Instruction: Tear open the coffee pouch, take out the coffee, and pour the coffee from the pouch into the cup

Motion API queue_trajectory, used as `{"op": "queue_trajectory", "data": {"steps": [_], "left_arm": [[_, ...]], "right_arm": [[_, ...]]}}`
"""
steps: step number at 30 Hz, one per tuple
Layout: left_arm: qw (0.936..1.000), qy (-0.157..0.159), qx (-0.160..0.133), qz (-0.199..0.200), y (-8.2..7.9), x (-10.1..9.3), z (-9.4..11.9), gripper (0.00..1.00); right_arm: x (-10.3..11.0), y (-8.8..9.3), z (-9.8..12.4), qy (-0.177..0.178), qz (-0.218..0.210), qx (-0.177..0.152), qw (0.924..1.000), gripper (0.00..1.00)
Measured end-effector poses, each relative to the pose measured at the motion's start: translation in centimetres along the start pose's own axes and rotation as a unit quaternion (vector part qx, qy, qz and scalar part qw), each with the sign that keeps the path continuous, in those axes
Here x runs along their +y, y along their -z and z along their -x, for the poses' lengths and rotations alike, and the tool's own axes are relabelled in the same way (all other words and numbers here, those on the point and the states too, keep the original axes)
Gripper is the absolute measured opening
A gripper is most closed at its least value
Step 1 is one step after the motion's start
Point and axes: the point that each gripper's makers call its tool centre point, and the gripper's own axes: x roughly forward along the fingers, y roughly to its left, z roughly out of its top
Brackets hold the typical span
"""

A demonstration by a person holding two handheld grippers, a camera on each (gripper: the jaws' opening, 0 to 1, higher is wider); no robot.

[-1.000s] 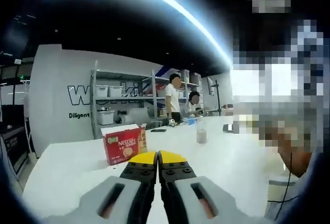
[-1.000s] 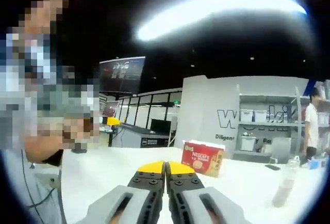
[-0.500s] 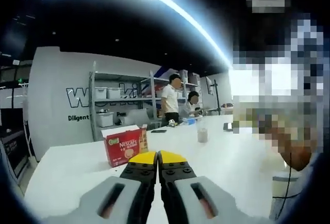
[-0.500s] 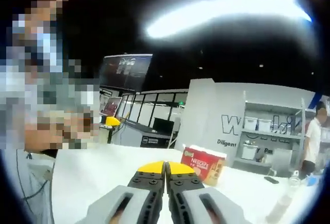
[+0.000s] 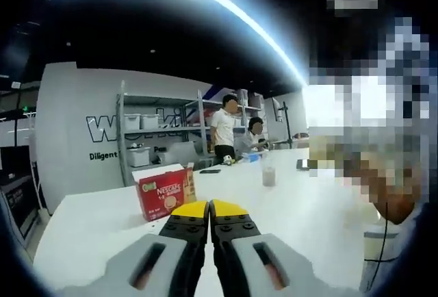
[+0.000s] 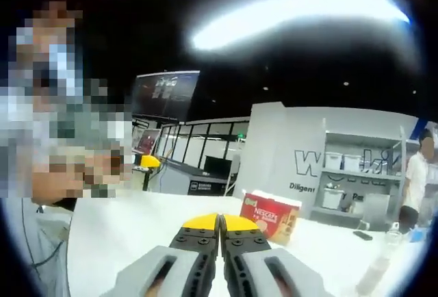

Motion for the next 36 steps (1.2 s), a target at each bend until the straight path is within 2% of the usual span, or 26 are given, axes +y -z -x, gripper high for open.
{"op": "queue_trajectory", "data": {"steps": [6, 12, 23, 29, 36], "left_arm": [[1.0000, -0.005, 0.007, 0.001, -0.15, 0.39, -0.14, 0.04], [0.9999, -0.004, 0.014, -0.007, -0.43, 0.37, -0.36, 0.04], [0.9998, -0.002, 0.020, 0.004, -0.34, 0.55, -0.42, 0.04], [0.9998, -0.003, 0.017, 0.010, -0.38, 0.76, -0.46, 0.04], [0.9998, -0.002, 0.020, 0.008, -0.32, 0.75, -0.54, 0.04]], "right_arm": [[-0.71, -0.33, 0.49, 0.010, 0.002, -0.002, 0.9999, 0.02], [-1.13, 0.22, 0.29, 0.014, 0.006, 0.002, 0.9999, 0.02], [-0.58, 0.33, -0.02, 0.007, 0.004, 0.001, 1.0000, 0.02], [-0.91, 0.48, 0.36, 0.014, 0.001, 0.003, 0.9999, 0.02], [-0.54, -0.01, 0.08, 0.010, 0.010, 0.003, 0.9999, 0.02]]}}
